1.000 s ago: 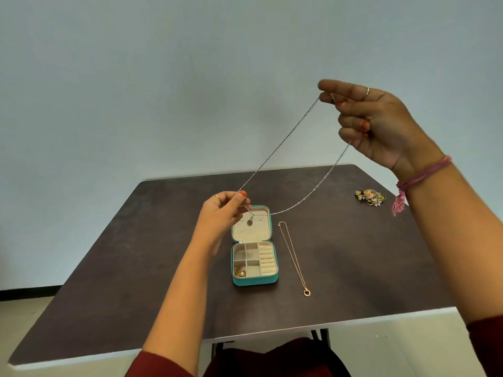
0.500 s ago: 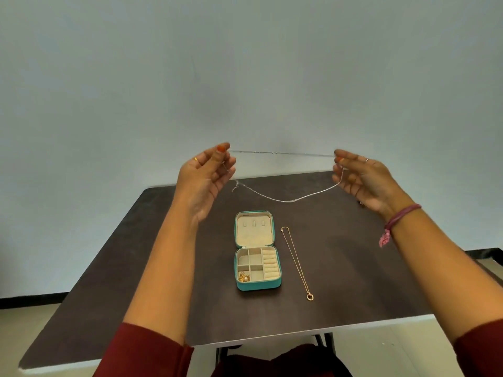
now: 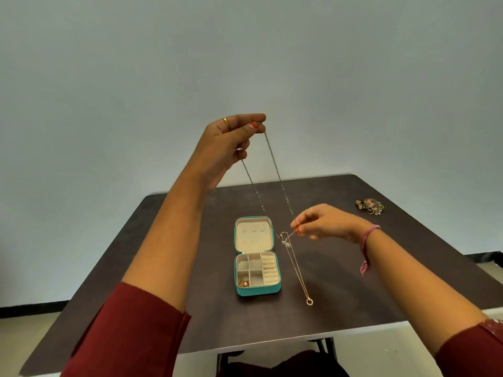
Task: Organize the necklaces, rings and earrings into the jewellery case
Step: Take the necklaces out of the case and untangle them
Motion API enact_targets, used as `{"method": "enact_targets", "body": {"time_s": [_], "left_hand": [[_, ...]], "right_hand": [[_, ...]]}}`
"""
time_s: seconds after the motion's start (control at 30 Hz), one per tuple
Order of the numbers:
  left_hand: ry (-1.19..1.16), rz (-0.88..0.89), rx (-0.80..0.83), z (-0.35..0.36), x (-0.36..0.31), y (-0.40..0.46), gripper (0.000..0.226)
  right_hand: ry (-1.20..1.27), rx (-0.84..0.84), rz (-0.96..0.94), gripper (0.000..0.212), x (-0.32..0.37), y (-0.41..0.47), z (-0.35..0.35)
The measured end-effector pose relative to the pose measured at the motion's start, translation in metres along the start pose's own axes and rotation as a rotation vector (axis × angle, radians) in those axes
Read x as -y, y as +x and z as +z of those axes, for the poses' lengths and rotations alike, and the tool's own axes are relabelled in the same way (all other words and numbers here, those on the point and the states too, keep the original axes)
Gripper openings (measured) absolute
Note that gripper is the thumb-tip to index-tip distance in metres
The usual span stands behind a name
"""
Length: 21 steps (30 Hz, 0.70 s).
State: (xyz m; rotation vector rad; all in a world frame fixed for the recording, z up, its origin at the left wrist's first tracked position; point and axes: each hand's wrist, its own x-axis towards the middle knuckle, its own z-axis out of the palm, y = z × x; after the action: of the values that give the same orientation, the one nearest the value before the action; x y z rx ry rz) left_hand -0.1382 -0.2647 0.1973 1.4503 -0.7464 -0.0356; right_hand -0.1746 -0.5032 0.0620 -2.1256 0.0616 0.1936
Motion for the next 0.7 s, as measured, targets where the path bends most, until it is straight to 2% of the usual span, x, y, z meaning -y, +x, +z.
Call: {"method": "enact_targets", "body": {"time_s": [0.1, 0.2, 0.27, 0.33, 0.47, 0.53, 0.7], "left_hand": [[0.03, 0.024, 0.056, 0.004, -0.005, -0.001, 0.024], [0.086, 0.048, 0.089, 0.007, -0.007, -0.001, 0.024], [0.135, 0.065, 0.098, 0.009, -0.009, 0.0, 0.024], [0.18, 0.084, 0.106, 0.009, -0.011, 0.001, 0.024], [0.258, 0.144, 0.111, 0.011, -0.016, 0.001, 0.022], [0.247, 0.174, 0.095, 0.012, -0.018, 0.002, 0.02], [0.292, 0.214, 0.063, 0.008, -0.021, 0.002, 0.019]], "right_hand": [[-0.233, 0.156, -0.02, 0.014, 0.019, -0.004, -0.001], [-0.303, 0.112, -0.128, 0.019, 0.044, -0.011, -0.011], [-0.198, 0.013, -0.228, 0.024, 0.065, -0.018, -0.019], [0.039, -0.081, -0.345, 0.027, 0.09, -0.027, -0.022], [0.525, -0.13, -0.525, 0.022, 0.136, -0.046, -0.023], [0.543, -0.139, -0.575, 0.026, 0.15, -0.052, -0.023], [0.326, -0.255, -0.624, 0.026, 0.159, -0.052, -0.023]]}}
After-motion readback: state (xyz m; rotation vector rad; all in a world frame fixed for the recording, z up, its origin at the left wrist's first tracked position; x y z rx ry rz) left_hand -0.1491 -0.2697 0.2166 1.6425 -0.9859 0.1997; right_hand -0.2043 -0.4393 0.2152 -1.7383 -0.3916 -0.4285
